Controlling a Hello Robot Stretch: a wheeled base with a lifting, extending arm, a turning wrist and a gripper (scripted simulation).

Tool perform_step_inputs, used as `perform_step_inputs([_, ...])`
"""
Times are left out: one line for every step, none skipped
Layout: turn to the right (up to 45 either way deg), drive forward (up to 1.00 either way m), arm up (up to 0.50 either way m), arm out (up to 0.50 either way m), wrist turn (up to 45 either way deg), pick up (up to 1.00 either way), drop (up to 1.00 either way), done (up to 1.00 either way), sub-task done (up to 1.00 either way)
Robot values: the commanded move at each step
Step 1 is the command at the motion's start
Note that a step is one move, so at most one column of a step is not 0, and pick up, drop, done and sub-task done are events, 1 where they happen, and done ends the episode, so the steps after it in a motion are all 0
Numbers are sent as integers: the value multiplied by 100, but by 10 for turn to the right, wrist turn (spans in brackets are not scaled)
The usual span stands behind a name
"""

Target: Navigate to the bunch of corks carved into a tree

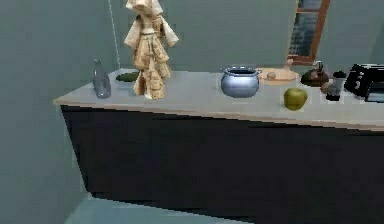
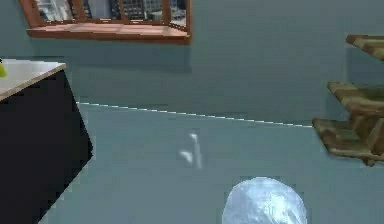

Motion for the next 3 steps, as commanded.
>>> perform_step_inputs([0, 45, 0, 0, 0, 0, 0, 0, 0])
perform_step_inputs([-150, 0, 0, 0, 0, 0, 0, 0, 0])
perform_step_inputs([0, 0, 0, 0, 0, 0, 0, 100, 0])
